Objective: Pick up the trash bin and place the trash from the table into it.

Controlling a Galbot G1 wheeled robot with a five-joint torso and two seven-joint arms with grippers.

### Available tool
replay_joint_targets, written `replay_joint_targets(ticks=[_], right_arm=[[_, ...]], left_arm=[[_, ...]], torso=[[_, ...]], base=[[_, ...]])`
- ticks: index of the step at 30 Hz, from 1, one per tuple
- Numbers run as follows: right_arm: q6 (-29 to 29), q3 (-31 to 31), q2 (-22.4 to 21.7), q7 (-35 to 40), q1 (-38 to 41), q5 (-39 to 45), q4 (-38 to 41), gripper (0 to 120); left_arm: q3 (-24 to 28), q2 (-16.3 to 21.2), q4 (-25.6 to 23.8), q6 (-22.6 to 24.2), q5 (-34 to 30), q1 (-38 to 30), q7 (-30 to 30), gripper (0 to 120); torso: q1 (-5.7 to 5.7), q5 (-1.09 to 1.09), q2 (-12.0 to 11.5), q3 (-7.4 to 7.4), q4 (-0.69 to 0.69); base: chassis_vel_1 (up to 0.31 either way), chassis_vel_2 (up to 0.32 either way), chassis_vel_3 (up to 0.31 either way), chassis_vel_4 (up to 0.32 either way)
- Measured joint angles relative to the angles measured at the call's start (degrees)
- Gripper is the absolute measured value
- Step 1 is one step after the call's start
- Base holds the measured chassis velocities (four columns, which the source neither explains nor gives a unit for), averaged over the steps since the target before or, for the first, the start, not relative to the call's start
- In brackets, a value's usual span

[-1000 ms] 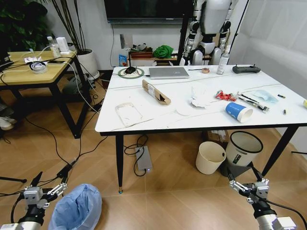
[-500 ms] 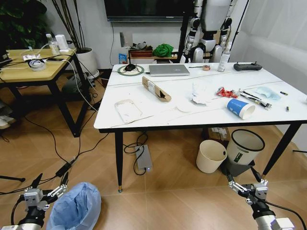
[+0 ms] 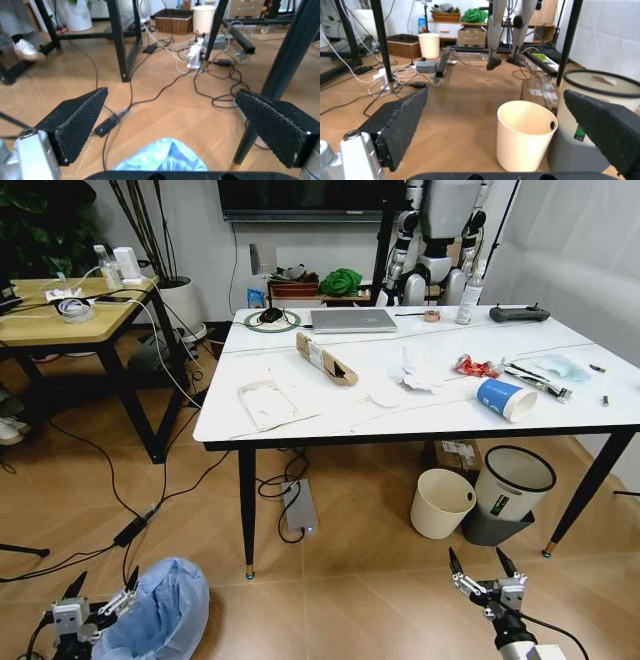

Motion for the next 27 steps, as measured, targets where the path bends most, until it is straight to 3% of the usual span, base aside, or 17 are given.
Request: replay_joint_targets(ticks=[13, 27], right_arm=[[2.03, 0.46, -0.07, -0.64, 0.19, -0.41, -2.31, 100], [3.17, 1.21, -0.18, -1.08, -0.02, 0.07, -2.74, 100]], left_arm=[[-0.51, -0.51, 0.94, -0.87, 0.0, 1.65, 0.41, 100], [-1.52, 2.81, -0.15, -0.72, -0.37, 2.92, 0.83, 100]], torso=[[-1.32, 0.0, -3.24, -1.92, 0.0], [-2.66, 0.0, -6.69, -4.03, 0.0]], base=[[0.0, 0.0, 0.0, 0.0], [0.0, 0.0, 0.0, 0.0]])
